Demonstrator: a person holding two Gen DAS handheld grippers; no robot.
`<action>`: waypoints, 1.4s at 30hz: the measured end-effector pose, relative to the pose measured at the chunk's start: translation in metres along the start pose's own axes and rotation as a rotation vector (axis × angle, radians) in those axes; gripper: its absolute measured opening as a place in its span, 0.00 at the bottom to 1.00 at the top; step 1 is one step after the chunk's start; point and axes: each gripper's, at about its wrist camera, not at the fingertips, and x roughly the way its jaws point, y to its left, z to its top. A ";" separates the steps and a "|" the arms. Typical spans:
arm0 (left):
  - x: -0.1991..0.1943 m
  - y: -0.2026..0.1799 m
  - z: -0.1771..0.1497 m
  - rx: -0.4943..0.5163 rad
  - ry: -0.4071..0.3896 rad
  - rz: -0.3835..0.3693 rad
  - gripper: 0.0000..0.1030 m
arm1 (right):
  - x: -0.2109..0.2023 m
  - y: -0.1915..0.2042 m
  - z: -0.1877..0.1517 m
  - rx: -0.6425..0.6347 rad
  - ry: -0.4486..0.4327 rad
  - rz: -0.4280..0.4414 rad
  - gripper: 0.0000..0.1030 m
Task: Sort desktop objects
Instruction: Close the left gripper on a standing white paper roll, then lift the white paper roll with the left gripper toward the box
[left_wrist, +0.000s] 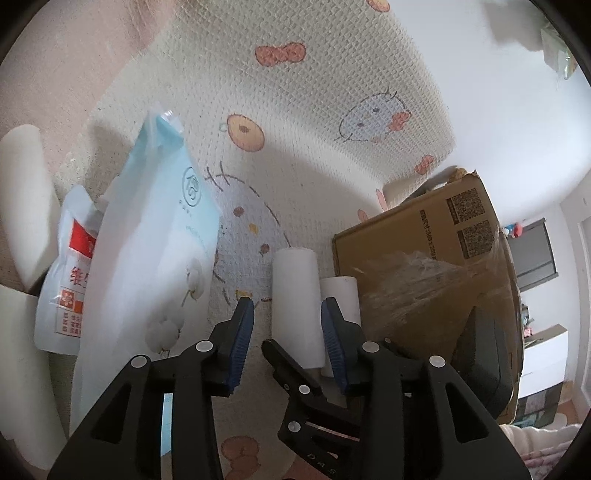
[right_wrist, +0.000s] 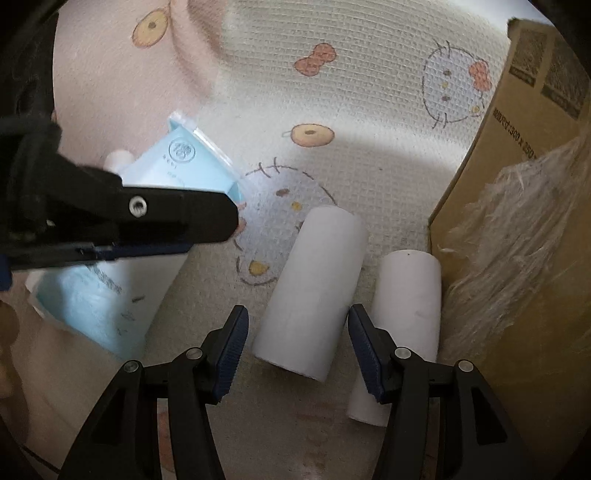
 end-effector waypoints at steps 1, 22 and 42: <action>0.002 -0.001 0.001 0.001 0.011 0.003 0.42 | 0.000 -0.001 0.000 0.009 -0.008 0.016 0.51; 0.038 -0.013 0.006 0.016 0.164 0.172 0.43 | -0.006 0.003 -0.006 0.098 -0.077 0.161 0.51; 0.033 -0.010 -0.009 -0.081 0.145 0.153 0.43 | -0.012 -0.004 -0.011 0.128 -0.040 0.206 0.51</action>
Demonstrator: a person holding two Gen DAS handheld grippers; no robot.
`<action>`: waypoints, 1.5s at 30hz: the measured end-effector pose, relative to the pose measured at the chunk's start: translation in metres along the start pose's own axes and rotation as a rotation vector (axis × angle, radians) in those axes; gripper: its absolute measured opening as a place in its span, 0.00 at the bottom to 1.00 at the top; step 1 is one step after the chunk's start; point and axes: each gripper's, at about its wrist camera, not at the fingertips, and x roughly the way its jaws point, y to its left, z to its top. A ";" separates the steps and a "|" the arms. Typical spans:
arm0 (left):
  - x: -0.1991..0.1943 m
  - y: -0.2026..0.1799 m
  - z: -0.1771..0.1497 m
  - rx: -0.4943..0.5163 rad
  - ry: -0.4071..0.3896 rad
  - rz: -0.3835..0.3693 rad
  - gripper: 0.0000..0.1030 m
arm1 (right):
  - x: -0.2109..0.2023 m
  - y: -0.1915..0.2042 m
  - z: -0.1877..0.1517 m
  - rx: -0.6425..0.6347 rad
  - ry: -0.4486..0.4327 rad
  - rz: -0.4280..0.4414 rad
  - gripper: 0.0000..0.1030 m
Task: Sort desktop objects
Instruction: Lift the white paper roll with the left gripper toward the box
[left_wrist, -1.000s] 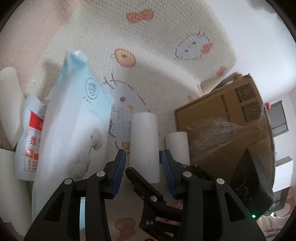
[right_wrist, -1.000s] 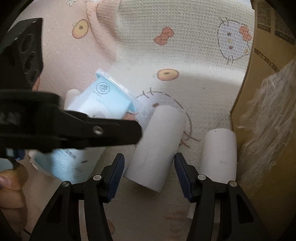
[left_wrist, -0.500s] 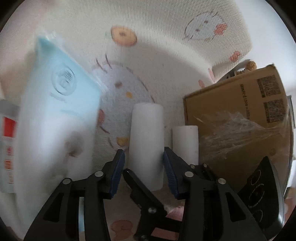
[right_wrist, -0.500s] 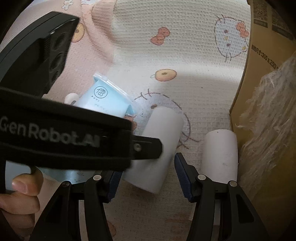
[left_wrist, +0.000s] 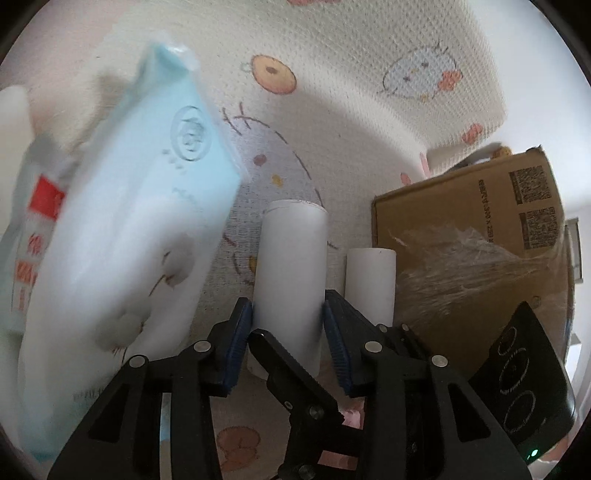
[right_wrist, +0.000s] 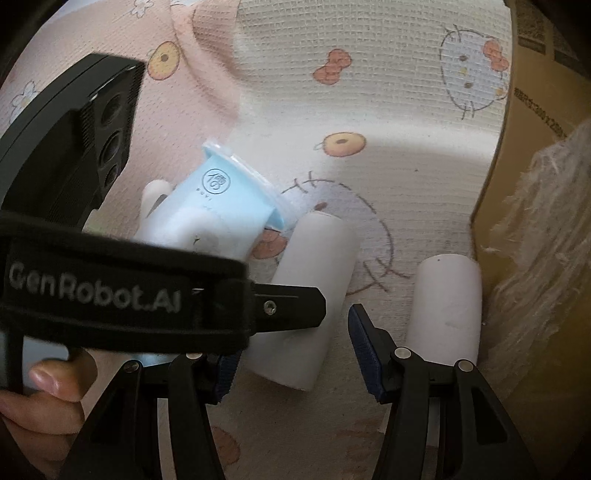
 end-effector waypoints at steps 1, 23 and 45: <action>-0.003 0.000 -0.003 0.001 -0.015 0.002 0.43 | -0.001 0.000 0.000 0.001 0.002 0.008 0.51; -0.064 -0.028 -0.039 0.098 -0.275 0.147 0.43 | -0.021 0.017 0.025 0.033 -0.010 0.208 0.51; -0.194 -0.119 -0.048 0.348 -0.661 0.305 0.43 | -0.119 0.081 0.103 -0.184 -0.261 0.271 0.51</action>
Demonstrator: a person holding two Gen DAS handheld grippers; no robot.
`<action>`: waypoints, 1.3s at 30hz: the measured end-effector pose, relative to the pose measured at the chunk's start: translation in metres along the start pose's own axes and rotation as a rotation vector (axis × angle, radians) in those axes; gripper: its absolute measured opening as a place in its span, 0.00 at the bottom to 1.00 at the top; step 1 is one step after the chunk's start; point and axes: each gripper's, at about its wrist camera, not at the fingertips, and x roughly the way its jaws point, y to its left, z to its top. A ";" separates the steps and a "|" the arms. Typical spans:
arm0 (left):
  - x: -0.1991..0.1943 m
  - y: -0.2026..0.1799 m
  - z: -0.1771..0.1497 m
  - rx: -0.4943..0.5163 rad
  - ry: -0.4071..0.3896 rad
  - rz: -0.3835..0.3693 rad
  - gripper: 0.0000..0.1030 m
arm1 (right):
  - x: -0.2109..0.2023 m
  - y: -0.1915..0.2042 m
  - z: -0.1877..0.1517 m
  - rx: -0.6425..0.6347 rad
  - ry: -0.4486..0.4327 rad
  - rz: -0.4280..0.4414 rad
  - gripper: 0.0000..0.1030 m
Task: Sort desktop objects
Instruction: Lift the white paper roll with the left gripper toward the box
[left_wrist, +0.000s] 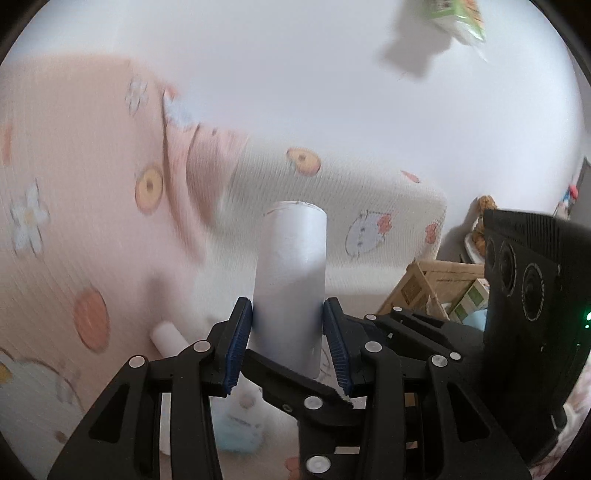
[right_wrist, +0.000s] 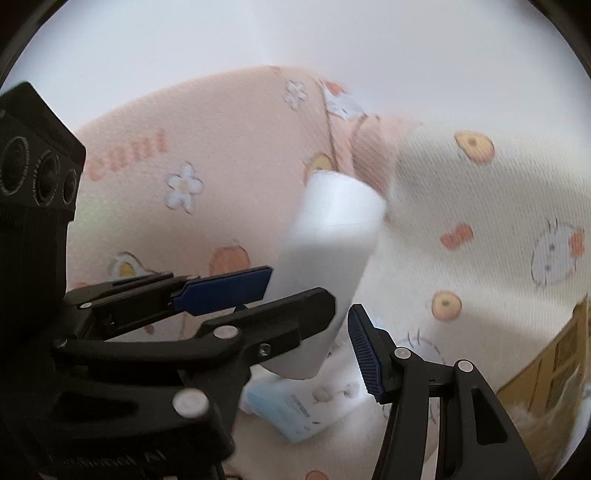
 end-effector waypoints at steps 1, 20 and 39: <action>-0.004 -0.004 0.002 0.018 -0.013 0.008 0.43 | -0.004 0.003 0.002 -0.009 -0.010 -0.009 0.51; 0.008 -0.061 0.023 0.067 -0.013 -0.035 0.43 | -0.052 -0.029 0.018 0.032 -0.066 -0.094 0.51; 0.049 -0.138 0.010 0.086 0.159 -0.169 0.43 | -0.099 -0.088 -0.018 0.174 0.076 -0.211 0.52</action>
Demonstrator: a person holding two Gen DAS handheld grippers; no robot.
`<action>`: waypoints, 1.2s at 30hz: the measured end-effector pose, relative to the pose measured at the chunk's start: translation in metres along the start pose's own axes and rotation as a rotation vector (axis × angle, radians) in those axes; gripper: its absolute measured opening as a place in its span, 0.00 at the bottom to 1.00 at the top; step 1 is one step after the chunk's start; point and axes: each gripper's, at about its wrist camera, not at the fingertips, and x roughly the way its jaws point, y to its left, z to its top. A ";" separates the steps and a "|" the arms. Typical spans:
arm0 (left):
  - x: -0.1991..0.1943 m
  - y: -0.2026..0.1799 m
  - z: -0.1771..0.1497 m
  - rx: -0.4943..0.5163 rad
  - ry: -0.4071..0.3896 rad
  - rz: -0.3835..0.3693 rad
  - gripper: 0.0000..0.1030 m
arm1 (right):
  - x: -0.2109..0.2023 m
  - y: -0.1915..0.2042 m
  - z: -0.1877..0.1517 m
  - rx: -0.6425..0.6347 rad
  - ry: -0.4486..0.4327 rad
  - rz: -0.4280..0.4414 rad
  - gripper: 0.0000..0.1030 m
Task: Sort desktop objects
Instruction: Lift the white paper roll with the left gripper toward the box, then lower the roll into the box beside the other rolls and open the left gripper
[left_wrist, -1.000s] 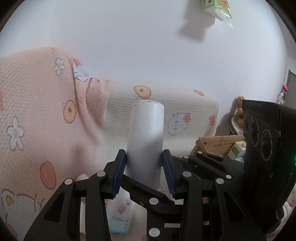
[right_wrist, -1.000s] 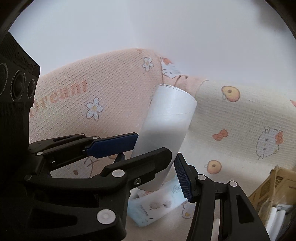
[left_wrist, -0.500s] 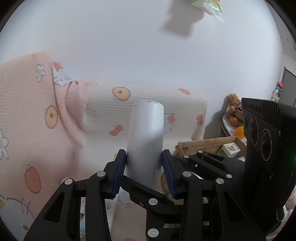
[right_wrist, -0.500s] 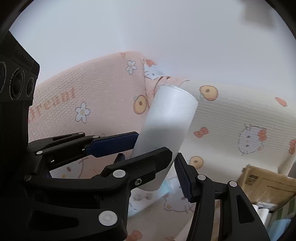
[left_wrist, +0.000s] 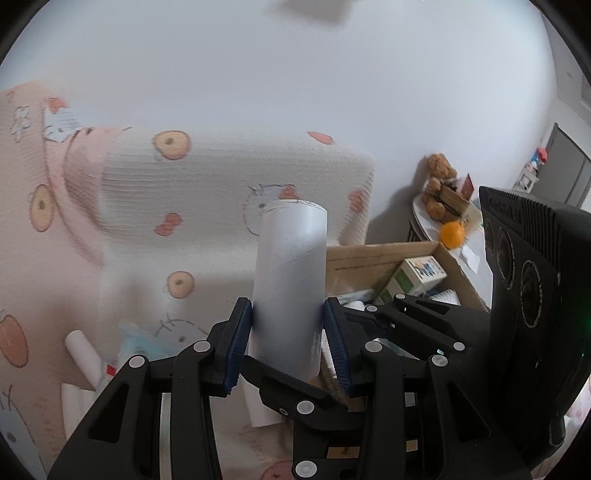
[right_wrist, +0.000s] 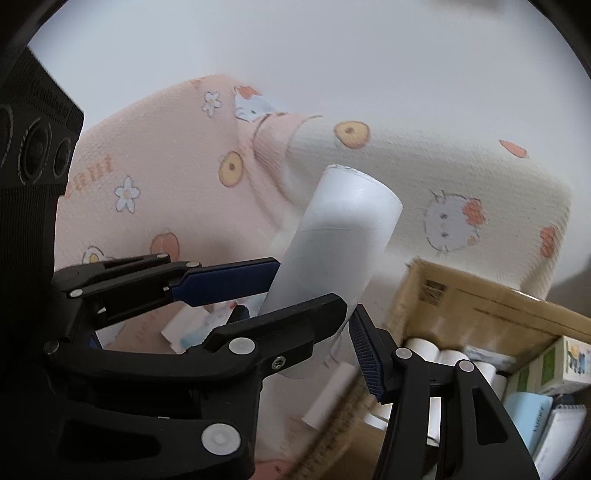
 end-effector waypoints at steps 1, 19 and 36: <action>0.004 -0.002 0.001 0.002 0.008 -0.006 0.43 | -0.003 -0.002 -0.002 0.002 0.003 -0.006 0.52; 0.061 -0.063 0.014 0.008 0.196 -0.115 0.43 | -0.032 -0.070 -0.024 0.172 0.119 -0.074 0.52; 0.128 -0.094 0.022 -0.027 0.400 -0.198 0.42 | -0.024 -0.131 -0.043 0.322 0.291 -0.068 0.52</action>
